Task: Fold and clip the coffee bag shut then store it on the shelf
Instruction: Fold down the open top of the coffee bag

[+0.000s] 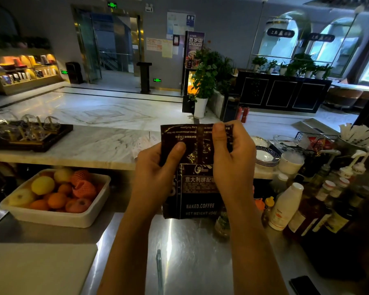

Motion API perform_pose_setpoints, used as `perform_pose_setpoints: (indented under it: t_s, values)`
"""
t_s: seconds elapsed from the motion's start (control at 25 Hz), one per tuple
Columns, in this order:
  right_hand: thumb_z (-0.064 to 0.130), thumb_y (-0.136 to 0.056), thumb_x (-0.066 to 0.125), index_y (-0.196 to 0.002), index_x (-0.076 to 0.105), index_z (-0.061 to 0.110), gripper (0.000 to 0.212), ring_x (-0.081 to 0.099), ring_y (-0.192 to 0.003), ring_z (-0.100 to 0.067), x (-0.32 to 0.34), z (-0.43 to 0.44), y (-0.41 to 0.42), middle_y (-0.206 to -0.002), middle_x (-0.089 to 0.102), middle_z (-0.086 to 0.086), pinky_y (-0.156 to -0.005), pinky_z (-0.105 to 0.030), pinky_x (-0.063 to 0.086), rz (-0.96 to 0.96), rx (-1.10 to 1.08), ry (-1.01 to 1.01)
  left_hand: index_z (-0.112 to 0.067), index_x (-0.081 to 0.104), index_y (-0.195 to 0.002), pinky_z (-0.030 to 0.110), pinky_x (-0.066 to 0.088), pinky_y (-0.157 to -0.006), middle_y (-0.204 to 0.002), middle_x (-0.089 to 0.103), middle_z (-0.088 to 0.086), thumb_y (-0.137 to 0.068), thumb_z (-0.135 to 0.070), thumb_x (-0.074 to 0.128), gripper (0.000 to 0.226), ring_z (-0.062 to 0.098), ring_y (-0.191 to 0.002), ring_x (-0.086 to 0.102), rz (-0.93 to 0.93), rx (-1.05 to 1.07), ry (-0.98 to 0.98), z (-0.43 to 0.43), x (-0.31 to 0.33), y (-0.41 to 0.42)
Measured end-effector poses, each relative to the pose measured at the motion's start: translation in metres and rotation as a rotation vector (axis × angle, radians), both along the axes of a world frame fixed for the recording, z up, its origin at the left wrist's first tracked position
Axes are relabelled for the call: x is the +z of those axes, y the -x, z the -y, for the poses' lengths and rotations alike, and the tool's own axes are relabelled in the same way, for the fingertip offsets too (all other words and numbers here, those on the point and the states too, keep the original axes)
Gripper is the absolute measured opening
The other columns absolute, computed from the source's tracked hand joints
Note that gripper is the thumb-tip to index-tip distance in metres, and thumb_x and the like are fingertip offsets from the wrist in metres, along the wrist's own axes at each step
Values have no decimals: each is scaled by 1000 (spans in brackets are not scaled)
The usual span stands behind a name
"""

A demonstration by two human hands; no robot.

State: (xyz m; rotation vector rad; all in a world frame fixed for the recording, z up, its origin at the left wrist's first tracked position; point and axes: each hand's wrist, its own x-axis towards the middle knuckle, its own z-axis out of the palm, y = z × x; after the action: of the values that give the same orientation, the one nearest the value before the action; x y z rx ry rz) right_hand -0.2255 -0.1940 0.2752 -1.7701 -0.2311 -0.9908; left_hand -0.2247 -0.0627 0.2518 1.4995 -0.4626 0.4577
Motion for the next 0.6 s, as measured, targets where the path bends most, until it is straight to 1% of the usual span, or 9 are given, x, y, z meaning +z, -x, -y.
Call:
perform_pose_setpoints:
  t_s: [0.08,0.16,0.2,0.24,0.32,0.44,0.52,0.6]
  values:
    - [32,-96,52,-93,59,16,17,67,-80,-2,-4,5,-1,-82,67,9,-68,-19,56,-129,156,43,-11,68,-91,27,59,-63,-80,77,-1,-89,-29,55,22,15,-75,75,-2,45,75,-7,-6,-2]
    - [26,-94,58,-105,63,14,17,71,-89,-6,-11,11,-1,-94,74,7,-76,-28,60,-257,323,55,-16,68,-89,23,57,-61,-78,77,-7,-89,-27,55,17,12,-74,75,7,70,118,-15,-8,-2]
    - [21,-92,60,-107,64,12,17,72,-90,-6,-15,11,-1,-96,75,8,-77,-30,61,-265,338,69,-18,69,-88,23,56,-61,-78,77,-8,-89,-27,55,16,12,-74,75,6,76,123,-19,-10,-2]
    - [17,-91,62,-106,65,13,16,72,-89,-5,-19,10,-1,-94,75,10,-78,-31,61,-241,305,78,-19,69,-88,23,56,-61,-78,77,-9,-90,-26,55,15,11,-74,75,-4,69,121,-21,-10,-1]
    - [12,-89,65,-103,67,15,14,73,-86,-3,-26,1,-2,-88,73,12,-76,-28,60,-200,226,46,-23,68,-89,21,56,-62,-79,77,-10,-89,-27,56,13,10,-76,75,-74,30,106,-28,-16,-1]
    - [9,-89,66,-102,70,12,13,73,-83,-5,-42,-10,-4,-86,74,7,-73,-27,60,-226,201,-32,-20,69,-97,26,59,-67,-89,78,-4,-85,-27,59,17,16,-84,75,-178,-67,72,-43,-37,0]
    - [9,-90,65,-102,70,10,13,73,-85,-9,-56,-16,-4,-89,76,2,-74,-33,61,-271,223,-54,-16,69,-101,27,58,-69,-92,78,-3,-86,-21,60,19,18,-87,75,-186,-67,86,-51,-56,1]
    - [9,-90,65,-102,69,7,13,74,-88,-14,-72,-23,-5,-93,76,-4,-77,-41,61,-309,281,-63,-12,69,-102,25,57,-72,-91,78,-4,-86,-16,60,18,17,-88,75,-182,-21,132,-57,-74,4]
